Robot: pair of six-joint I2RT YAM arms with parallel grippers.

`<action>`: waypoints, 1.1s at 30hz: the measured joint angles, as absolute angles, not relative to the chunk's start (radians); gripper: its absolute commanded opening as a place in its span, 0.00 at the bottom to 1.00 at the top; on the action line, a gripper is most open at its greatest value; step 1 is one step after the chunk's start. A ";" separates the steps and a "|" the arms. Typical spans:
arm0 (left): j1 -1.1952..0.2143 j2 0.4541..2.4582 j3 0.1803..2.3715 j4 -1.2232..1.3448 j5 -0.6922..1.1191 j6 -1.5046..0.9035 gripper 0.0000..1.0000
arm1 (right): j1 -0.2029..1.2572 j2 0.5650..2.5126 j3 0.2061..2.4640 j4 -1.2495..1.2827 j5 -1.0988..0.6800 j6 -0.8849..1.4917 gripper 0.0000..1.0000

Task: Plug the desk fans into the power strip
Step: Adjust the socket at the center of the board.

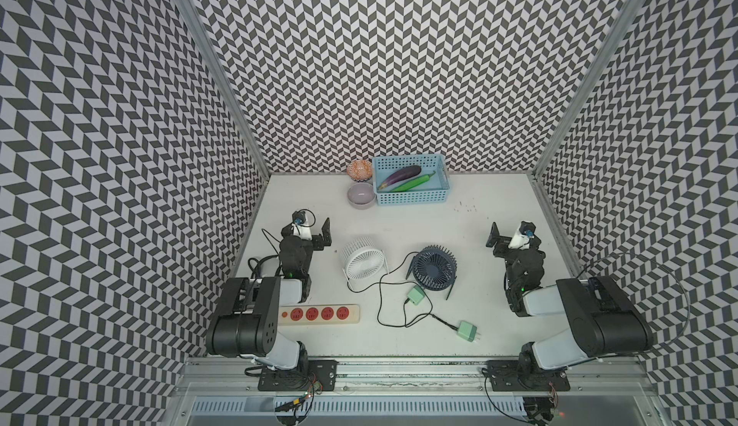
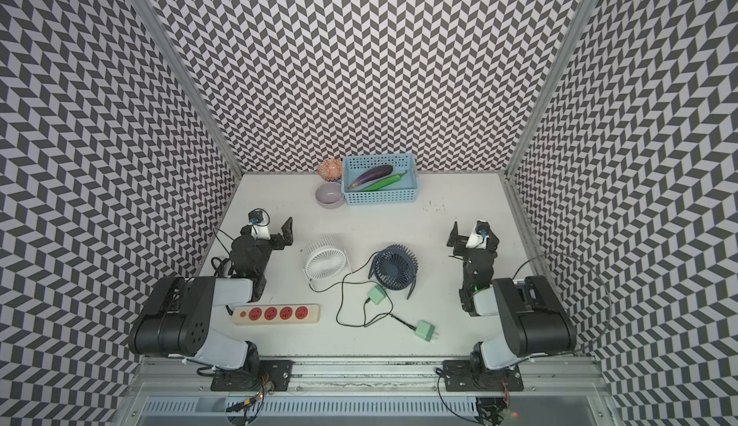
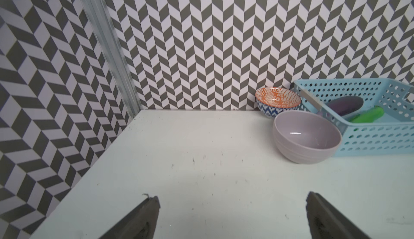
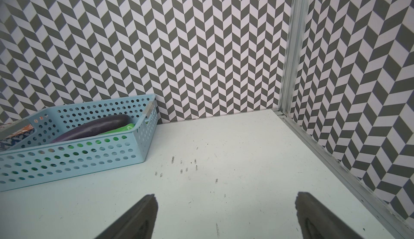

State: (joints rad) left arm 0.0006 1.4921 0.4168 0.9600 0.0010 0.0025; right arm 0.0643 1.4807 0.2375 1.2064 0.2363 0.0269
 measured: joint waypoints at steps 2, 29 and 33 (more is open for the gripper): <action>0.001 1.451 0.438 0.901 0.005 0.002 1.00 | 0.065 1.416 0.250 1.130 0.239 0.027 0.99; 0.085 1.167 0.784 -0.170 0.021 -0.204 1.00 | 0.065 0.956 0.554 0.181 0.260 0.454 0.99; 0.123 1.170 0.780 -0.182 0.020 -0.204 1.00 | 0.065 0.938 0.557 0.123 0.229 0.454 0.99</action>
State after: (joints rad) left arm 0.1226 1.1698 0.7795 -0.1818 0.0196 -0.2039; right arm 0.0654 0.9379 0.5568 0.1234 0.2291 0.4538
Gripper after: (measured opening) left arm 0.999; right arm 0.993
